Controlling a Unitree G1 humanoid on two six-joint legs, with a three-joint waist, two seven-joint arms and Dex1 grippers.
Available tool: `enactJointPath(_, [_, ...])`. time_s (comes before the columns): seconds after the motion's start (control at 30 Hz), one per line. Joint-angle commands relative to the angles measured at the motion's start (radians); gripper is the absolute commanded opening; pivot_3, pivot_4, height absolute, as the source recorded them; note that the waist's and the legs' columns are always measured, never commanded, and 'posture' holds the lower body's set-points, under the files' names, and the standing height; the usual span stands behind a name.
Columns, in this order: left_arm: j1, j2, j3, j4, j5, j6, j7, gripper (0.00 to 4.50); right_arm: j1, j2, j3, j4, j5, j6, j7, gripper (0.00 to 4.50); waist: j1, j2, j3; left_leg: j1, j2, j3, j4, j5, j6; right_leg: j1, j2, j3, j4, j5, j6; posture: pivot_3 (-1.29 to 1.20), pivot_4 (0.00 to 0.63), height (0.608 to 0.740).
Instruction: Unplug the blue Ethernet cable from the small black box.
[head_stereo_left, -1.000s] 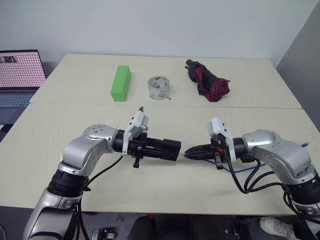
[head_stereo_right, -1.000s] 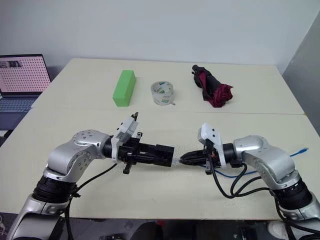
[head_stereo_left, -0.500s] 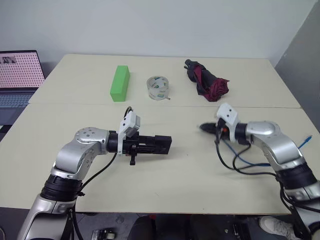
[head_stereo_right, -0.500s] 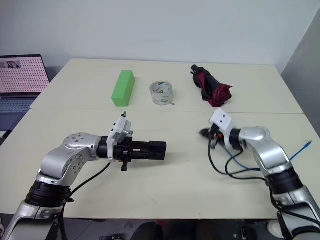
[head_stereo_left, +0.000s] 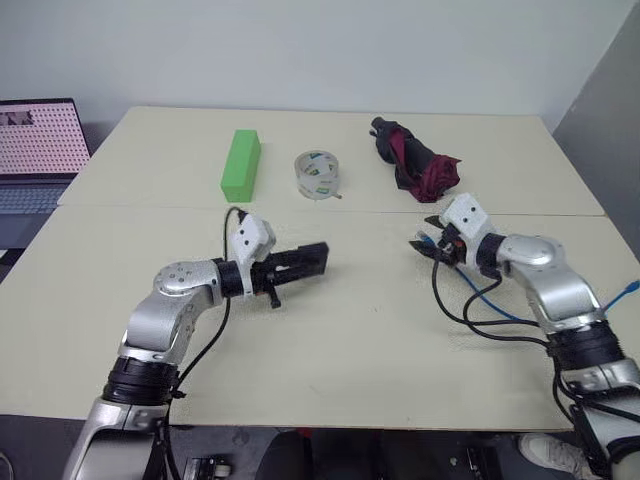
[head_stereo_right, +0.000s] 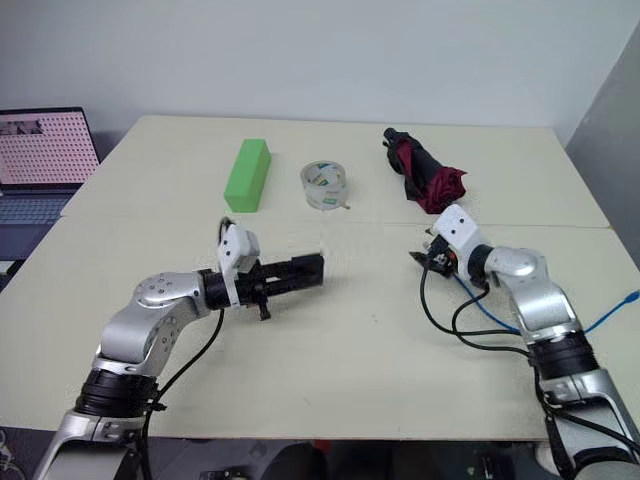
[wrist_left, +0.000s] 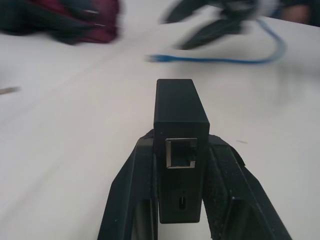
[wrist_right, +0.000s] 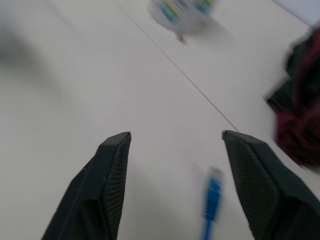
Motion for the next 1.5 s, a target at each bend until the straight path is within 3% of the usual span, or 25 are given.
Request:
enactJointPath(0.03, [0.009, -0.048, 0.092, 0.050, 0.035, -0.109, 0.139, 0.79, 0.031, -0.013, -0.034, -0.238, 0.152, 0.124, 0.073, 4.08, -0.001, 0.000, 0.000, 0.000, 0.000, 0.000, 0.000, 0.000, 0.000, 0.000, 0.000, 0.000, 0.001, 0.000, 0.000, 0.00, 0.150, 0.740])
enactJointPath(0.37, [0.035, -0.126, 0.135, 0.235, 0.140, -0.282, 0.352, 0.79, 0.009, 0.041, -0.011, -0.341, 0.175, 0.216, 0.023, 4.08, 0.001, -0.001, 0.000, 0.001, -0.001, 0.000, 0.001, 0.000, 0.000, 0.000, -0.001, 0.000, 0.001, 0.000, 0.000, 0.00, 0.150, 0.740])
enactJointPath(0.43, [0.043, -0.138, 0.137, 0.244, 0.135, -0.275, 0.361, 1.49, 0.009, 0.046, -0.007, -0.346, 0.173, 0.221, 0.019, 4.17, 0.001, -0.001, 0.000, 0.001, -0.001, 0.000, 0.001, 0.000, 0.000, 0.000, -0.001, 0.000, 0.001, 0.000, 0.000, 0.00, 0.150, 0.740])
enactJointPath(0.8, [0.162, -0.068, 0.136, 0.162, 0.115, -0.229, 0.266, 3.87, 0.031, 0.051, 0.010, -0.370, 0.140, 0.223, -0.021, 4.17, -0.001, -0.001, 0.000, 0.001, 0.000, 0.000, 0.000, 0.000, 0.000, 0.000, -0.001, -0.001, 0.001, 0.000, 0.000, 0.00, 0.150, 0.740])
enactJointPath(0.93, [0.227, -0.028, 0.140, 0.066, 0.109, -0.177, 0.254, 3.87, 0.058, 0.046, -0.002, -0.381, 0.139, 0.228, -0.039, 4.17, -0.001, -0.001, 0.000, 0.001, 0.000, 0.000, 0.000, 0.000, 0.000, 0.000, -0.001, -0.001, 0.001, 0.000, 0.000, 0.00, 0.150, 0.740])
enactJointPath(1.13, [0.313, 0.131, 0.166, -0.148, 0.092, -0.060, 0.184, 3.87, 0.179, -0.033, -0.154, -0.402, 0.185, 0.244, -0.044, 4.17, 0.002, -0.001, 0.000, 0.001, -0.001, -0.001, 0.000, 0.000, 0.000, 0.001, -0.001, -0.001, 0.000, 0.000, 0.000, 0.00, 0.150, 0.740])
enactJointPath(1.37, [0.290, 0.272, 0.224, -0.174, 0.017, -0.015, 0.044, 3.87, 0.299, -0.115, -0.307, -0.378, 0.218, 0.252, -0.036, 4.17, 0.001, -0.001, 0.000, 0.002, -0.001, -0.001, -0.001, -0.002, 0.003, 0.002, -0.001, -0.001, 0.000, 0.000, 0.000, 0.00, 0.150, 0.740])
enactJointPath(1.5, [0.258, 0.301, 0.249, -0.189, -0.040, 0.038, 0.003, 3.87, 0.349, -0.136, -0.353, -0.349, 0.207, 0.229, -0.043, 4.17, 0.001, -0.001, 0.000, 0.002, -0.001, -0.001, -0.001, -0.002, 0.003, 0.003, -0.001, -0.001, -0.001, 0.000, 0.000, 0.00, 0.150, 0.740])
